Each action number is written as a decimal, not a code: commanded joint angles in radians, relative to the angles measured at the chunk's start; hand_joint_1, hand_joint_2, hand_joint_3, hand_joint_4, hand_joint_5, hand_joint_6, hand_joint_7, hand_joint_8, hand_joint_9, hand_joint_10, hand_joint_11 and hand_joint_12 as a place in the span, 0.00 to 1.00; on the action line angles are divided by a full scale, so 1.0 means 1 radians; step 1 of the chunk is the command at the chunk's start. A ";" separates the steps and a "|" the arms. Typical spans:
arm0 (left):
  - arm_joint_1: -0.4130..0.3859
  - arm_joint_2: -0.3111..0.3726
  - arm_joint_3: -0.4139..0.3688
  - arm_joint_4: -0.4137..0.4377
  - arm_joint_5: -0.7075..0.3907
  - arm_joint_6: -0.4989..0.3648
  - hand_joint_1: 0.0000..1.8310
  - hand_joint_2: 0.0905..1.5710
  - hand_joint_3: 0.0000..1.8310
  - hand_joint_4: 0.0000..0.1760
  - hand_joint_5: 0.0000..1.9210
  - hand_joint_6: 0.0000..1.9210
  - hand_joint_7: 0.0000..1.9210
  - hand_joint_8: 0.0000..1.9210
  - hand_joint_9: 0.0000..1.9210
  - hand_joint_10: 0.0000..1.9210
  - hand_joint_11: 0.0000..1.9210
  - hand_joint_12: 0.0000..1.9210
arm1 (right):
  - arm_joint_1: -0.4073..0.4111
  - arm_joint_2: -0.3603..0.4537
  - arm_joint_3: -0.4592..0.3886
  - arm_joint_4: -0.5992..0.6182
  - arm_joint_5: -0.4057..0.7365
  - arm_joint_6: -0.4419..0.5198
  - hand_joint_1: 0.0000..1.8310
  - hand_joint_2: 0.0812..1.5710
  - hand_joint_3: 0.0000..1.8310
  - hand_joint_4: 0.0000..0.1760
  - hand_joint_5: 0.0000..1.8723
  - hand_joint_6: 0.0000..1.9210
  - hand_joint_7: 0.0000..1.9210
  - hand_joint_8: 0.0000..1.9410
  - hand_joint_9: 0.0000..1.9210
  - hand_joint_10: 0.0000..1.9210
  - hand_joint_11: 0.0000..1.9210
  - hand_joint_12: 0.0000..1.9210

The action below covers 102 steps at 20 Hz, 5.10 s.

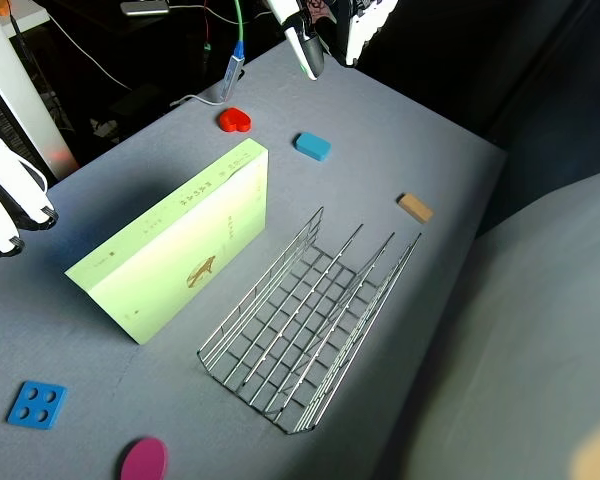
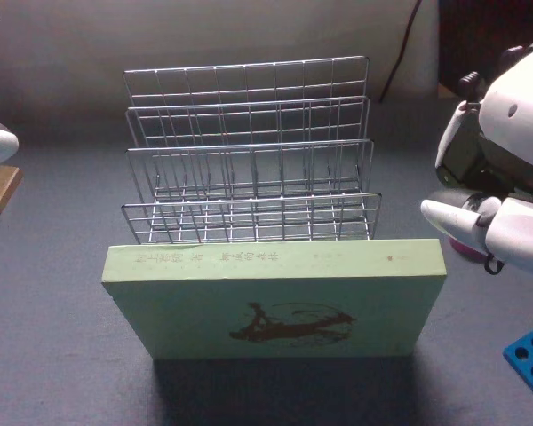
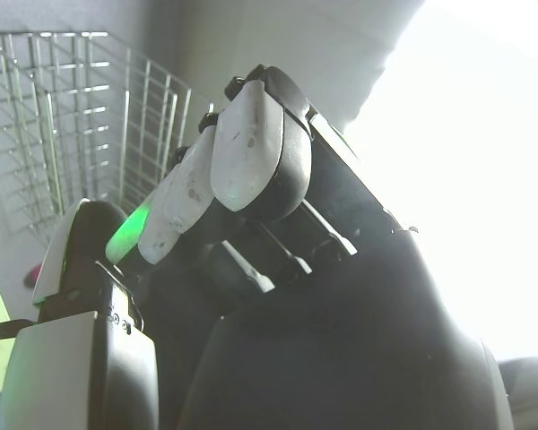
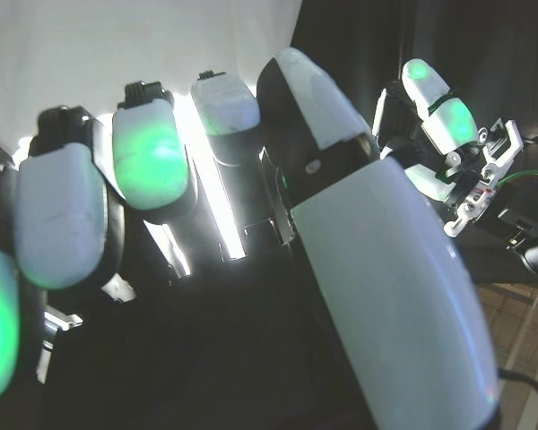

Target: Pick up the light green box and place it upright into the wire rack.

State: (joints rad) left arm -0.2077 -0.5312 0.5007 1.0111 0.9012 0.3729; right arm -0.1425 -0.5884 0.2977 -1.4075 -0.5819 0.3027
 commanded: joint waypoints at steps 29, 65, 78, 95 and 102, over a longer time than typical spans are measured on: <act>-0.039 0.085 -0.014 0.063 -0.016 0.074 0.00 0.74 0.00 0.18 0.14 0.00 0.14 0.00 0.11 0.00 0.00 0.37 | 0.109 -0.462 0.147 0.318 -0.273 -0.031 0.39 0.62 0.00 0.00 0.10 0.01 0.10 0.00 0.07 0.00 0.00 0.29; -0.058 0.094 -0.004 0.049 -0.032 0.114 0.00 0.75 0.00 0.15 0.13 0.00 0.14 0.00 0.11 0.00 0.00 0.37 | -0.007 -0.721 0.417 0.424 -0.278 -0.138 0.45 0.64 0.00 0.00 0.19 0.01 0.21 0.01 0.17 0.01 0.00 0.47; -0.061 0.094 -0.004 0.049 -0.032 0.114 0.00 0.76 0.00 0.13 0.14 0.00 0.15 0.00 0.11 0.00 0.00 0.37 | 0.000 -0.720 0.429 0.424 -0.281 -0.140 0.68 0.71 0.00 0.00 0.49 0.48 0.52 0.61 0.42 0.64 0.35 0.87; -0.055 0.097 -0.008 0.023 0.014 0.118 0.01 0.76 0.00 0.11 0.15 0.00 0.16 0.00 0.11 0.00 0.00 0.37 | 0.291 -0.579 0.379 0.514 -0.302 -0.286 0.67 0.72 0.00 0.00 0.45 0.53 0.51 0.62 0.40 0.63 0.32 0.85; -0.052 0.098 -0.008 0.018 0.011 0.118 0.02 0.76 0.00 0.09 0.14 0.00 0.16 0.00 0.11 0.00 0.00 0.38 | 0.344 -0.622 0.507 0.494 -0.238 -0.360 0.67 0.72 0.00 0.00 0.46 0.53 0.51 0.63 0.40 0.63 0.32 0.85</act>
State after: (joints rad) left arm -0.2535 -0.4374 0.4976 0.9546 0.9611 0.4892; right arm 0.1864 -1.2121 0.8116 -0.8402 -0.8951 -0.0574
